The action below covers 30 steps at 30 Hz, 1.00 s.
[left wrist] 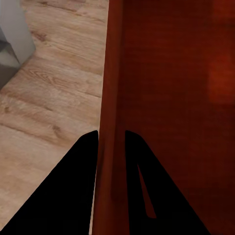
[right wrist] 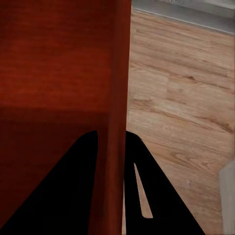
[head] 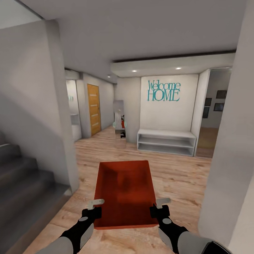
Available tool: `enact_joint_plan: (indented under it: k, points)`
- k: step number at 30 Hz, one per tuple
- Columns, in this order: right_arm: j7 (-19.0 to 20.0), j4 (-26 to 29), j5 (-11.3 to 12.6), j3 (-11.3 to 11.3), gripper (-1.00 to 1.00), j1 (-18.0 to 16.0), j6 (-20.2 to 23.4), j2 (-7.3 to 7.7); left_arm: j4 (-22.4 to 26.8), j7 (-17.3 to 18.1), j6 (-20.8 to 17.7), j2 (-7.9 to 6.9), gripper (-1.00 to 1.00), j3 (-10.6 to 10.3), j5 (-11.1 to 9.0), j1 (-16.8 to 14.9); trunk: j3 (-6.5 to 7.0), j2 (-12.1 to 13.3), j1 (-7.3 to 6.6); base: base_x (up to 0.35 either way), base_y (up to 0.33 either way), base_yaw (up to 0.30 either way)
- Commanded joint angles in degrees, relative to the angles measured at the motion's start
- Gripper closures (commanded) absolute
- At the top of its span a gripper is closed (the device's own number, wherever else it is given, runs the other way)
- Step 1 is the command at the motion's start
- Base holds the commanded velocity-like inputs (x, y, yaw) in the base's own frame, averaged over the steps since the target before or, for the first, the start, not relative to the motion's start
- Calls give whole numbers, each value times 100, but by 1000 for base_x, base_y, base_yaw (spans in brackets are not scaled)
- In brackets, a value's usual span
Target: Move the two storage containers from the living room to the garage. In the garage, place one container on the floor and stack the other container on top of it (either order is fine).
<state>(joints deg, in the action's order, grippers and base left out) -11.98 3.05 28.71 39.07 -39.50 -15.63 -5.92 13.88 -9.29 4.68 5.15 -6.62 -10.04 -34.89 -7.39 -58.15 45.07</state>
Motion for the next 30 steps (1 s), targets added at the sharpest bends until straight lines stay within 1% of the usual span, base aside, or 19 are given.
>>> enact_joint_plan:
  k: [1, 30]
  points:
    - [3, 7, 29, -435, 100, -6, 26, -4, 9, -213, 112, -5, 100, -129, 32, -1, -9, -6, 4, 321, 0, 0]
    - [3, 7, 29, -435, 100, -6, 25, -6, 9, -213, 112, -6, 100, -129, 36, -1, -9, -6, 4, 321, 0, 0]
